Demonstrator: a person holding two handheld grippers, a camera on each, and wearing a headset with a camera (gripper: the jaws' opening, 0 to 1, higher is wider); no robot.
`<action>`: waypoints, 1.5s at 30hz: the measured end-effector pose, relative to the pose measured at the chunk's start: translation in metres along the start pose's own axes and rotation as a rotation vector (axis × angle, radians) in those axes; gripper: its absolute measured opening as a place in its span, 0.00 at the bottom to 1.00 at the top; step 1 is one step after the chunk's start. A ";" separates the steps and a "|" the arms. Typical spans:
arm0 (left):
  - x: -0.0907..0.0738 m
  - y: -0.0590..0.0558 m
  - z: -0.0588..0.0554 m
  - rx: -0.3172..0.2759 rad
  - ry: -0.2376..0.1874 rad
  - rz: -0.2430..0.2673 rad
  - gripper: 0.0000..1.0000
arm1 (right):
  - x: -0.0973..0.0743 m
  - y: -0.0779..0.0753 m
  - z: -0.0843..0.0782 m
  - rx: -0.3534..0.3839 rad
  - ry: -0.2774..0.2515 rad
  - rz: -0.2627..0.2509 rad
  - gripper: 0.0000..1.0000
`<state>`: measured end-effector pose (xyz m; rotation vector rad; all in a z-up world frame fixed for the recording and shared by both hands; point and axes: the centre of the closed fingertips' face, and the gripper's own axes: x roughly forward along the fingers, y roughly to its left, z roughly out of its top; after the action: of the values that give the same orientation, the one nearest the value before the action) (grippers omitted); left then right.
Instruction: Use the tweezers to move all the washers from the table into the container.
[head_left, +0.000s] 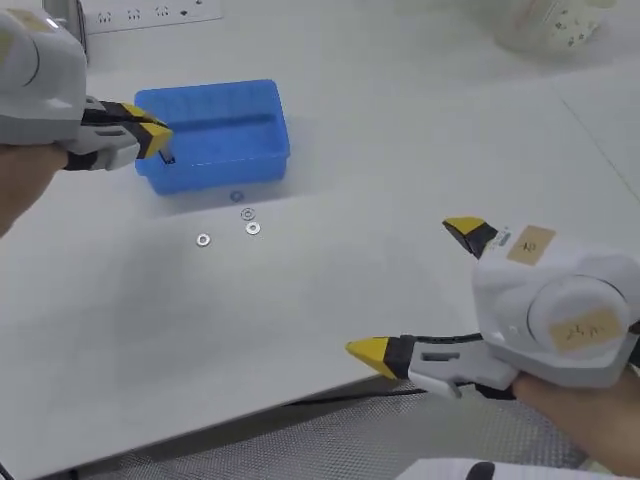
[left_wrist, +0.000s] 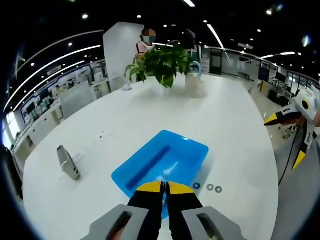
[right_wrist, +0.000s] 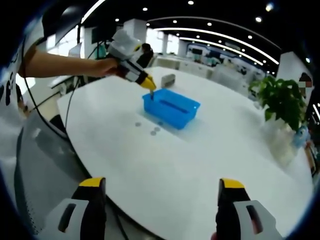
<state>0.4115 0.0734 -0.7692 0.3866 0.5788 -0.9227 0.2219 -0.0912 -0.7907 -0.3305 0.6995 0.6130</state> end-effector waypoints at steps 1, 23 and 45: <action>0.000 0.000 0.001 -0.001 -0.002 0.001 0.00 | 0.000 0.000 0.000 -0.001 0.000 -0.001 0.91; -0.006 0.001 0.010 -0.013 -0.024 0.006 0.00 | 0.000 -0.003 -0.001 -0.013 0.007 -0.019 0.90; -0.058 -0.018 0.037 -0.051 -0.126 0.068 0.00 | 0.000 -0.005 -0.001 -0.026 0.004 -0.039 0.90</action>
<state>0.3802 0.0793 -0.7055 0.2978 0.4701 -0.8590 0.2243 -0.0952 -0.7905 -0.3685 0.6884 0.5849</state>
